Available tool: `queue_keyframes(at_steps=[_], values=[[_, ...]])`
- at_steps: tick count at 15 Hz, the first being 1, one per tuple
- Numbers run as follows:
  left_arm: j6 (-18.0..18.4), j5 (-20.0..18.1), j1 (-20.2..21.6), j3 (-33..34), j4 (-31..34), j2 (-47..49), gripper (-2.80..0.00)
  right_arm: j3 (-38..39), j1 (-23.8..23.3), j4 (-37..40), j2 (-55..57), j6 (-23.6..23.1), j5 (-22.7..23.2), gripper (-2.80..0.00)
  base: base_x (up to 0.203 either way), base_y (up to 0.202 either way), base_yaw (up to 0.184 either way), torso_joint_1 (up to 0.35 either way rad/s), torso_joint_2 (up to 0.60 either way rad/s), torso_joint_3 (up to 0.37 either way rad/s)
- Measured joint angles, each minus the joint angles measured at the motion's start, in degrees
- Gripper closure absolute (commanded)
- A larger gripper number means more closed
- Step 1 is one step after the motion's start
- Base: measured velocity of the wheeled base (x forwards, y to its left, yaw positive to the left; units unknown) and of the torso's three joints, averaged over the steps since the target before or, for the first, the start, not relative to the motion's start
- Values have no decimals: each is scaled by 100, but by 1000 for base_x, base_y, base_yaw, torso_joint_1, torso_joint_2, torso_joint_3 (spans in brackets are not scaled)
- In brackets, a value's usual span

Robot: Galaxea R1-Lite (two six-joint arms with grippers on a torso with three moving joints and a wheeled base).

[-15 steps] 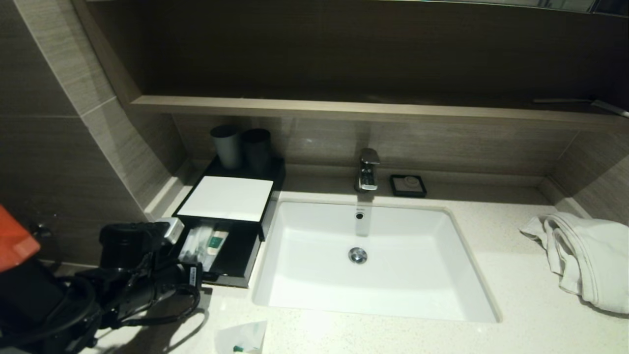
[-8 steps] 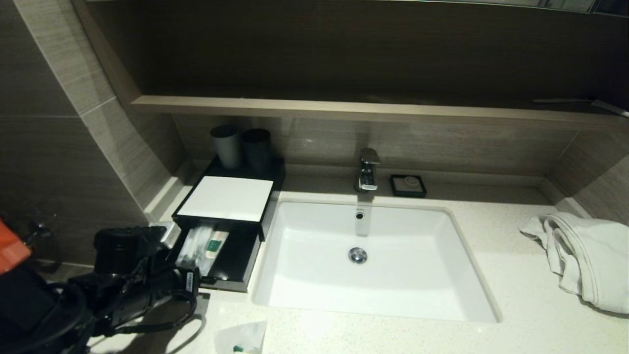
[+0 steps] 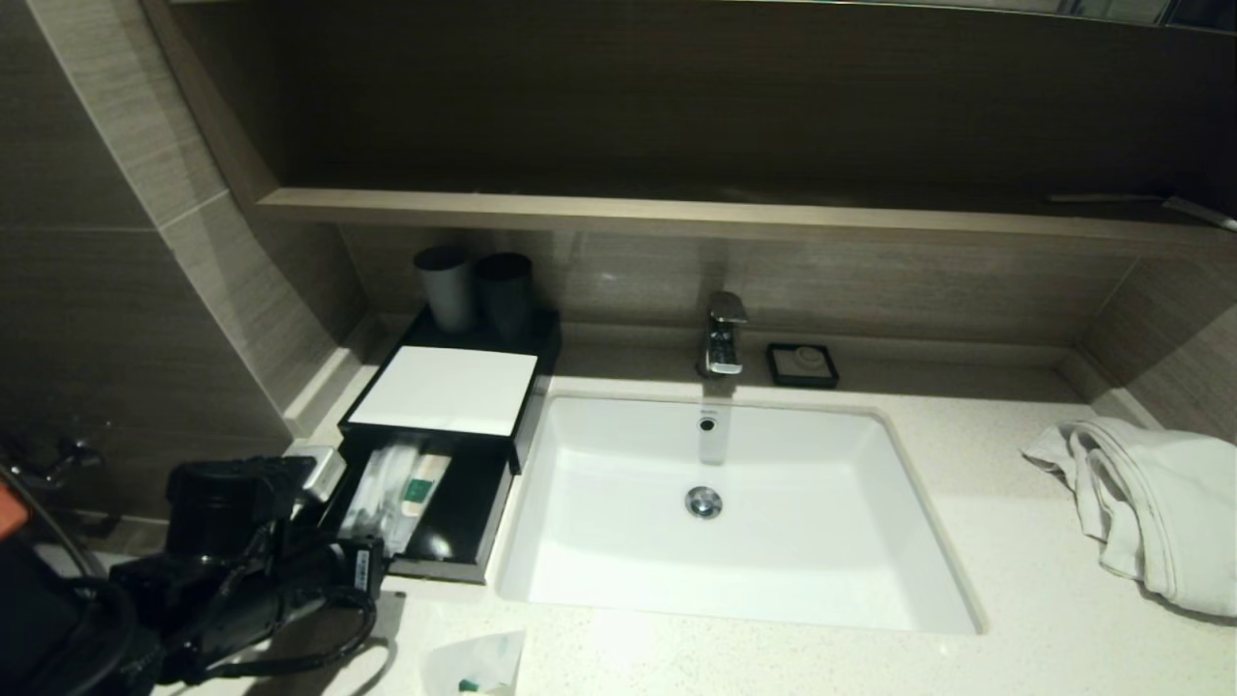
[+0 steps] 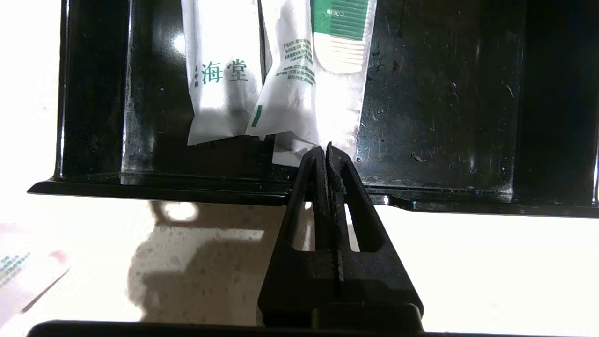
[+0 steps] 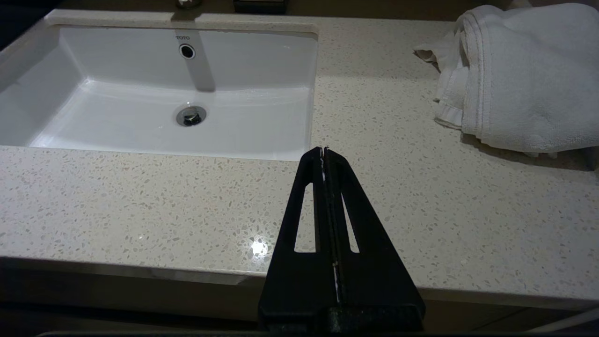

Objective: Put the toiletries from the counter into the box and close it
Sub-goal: Open the drawer

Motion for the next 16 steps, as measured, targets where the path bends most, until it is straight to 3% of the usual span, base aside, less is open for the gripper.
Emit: queue_keyframes(at_steps=[9,16], values=[[-6,0,11,133,24,-153,0,0,0,0,0,-1,0,0,0,0,0,0,0,0],[-33,4,28,-263,17,-400,0,0,0,0,0,0,0,0,0,0,0,0,0,0]])
